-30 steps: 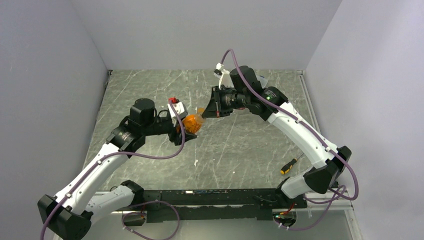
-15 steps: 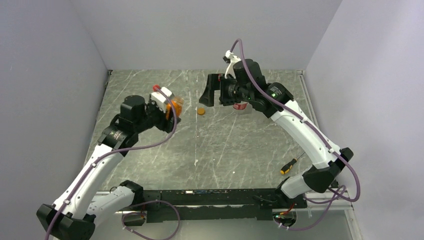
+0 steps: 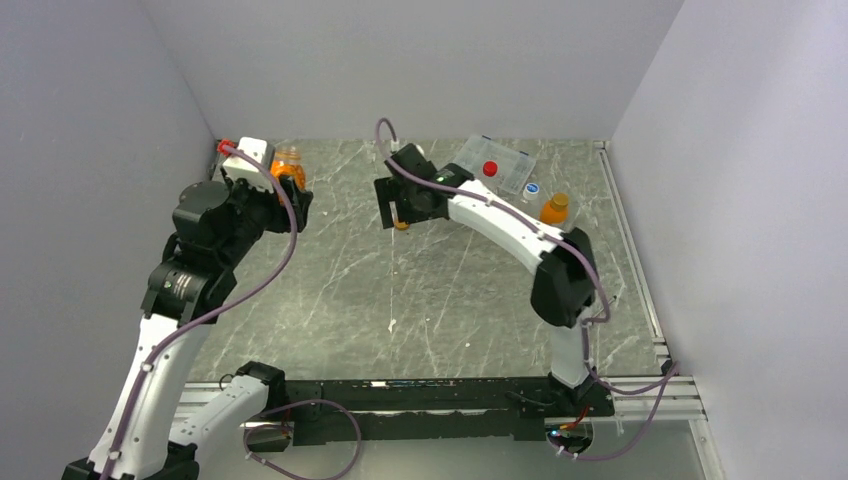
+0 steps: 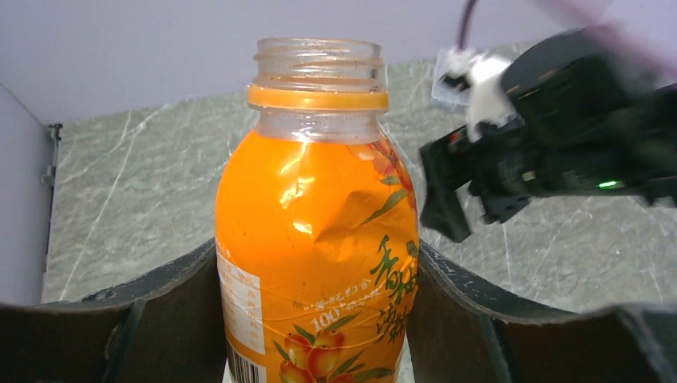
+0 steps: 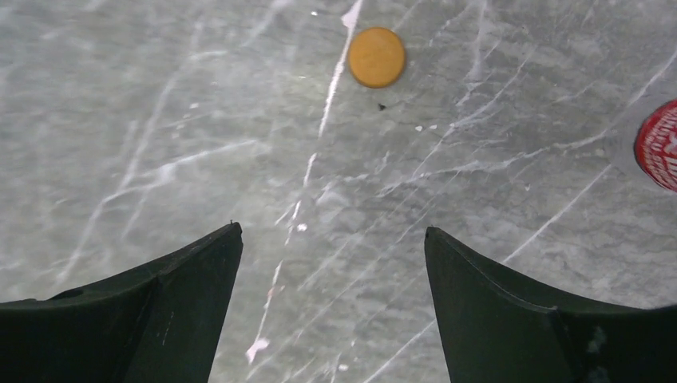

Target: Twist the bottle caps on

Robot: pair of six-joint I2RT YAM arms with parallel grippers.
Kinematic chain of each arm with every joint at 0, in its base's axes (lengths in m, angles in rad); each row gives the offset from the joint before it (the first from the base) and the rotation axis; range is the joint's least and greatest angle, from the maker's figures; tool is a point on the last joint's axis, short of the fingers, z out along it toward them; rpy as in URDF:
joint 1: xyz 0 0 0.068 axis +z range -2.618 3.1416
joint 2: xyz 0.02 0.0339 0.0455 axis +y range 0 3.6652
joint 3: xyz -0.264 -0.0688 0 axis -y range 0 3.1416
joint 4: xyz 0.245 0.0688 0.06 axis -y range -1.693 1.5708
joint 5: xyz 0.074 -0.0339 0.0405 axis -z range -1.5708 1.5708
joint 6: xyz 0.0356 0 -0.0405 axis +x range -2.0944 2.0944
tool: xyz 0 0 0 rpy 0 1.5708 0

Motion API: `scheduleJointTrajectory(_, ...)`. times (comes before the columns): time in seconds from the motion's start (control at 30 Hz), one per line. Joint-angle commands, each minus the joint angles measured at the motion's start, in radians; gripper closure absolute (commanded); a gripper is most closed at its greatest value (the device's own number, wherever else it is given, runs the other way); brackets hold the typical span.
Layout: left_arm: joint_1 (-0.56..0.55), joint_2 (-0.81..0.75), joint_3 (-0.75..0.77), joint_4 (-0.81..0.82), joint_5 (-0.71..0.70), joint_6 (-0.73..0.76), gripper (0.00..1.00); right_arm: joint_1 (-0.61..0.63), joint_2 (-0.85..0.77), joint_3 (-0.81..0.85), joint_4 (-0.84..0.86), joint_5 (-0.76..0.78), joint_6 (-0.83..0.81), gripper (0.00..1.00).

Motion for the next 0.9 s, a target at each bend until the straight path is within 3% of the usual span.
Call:
scheduleJointTrajectory(0.0,0.003,-0.018,0.05,-0.022,-0.008,-0.014,0.62,-0.003,0.078,0.079,0.074,0.084,-0.065,0.15)
scheduleJointTrajectory(0.27,0.003,-0.043,0.042,-0.019,0.008,0.017,0.64,-0.044,0.287,0.235,0.075,0.037,-0.099,0.22)
scheduleJointTrajectory(0.53,0.003,-0.027,0.047,-0.015,0.012,0.048,0.63,-0.078,0.408,0.329,0.064,0.001,-0.11,0.3)
scheduleJointTrajectory(0.87,0.002,-0.008,0.049,-0.008,0.021,0.059,0.64,-0.084,0.495,0.394,0.055,0.006,-0.116,0.33)
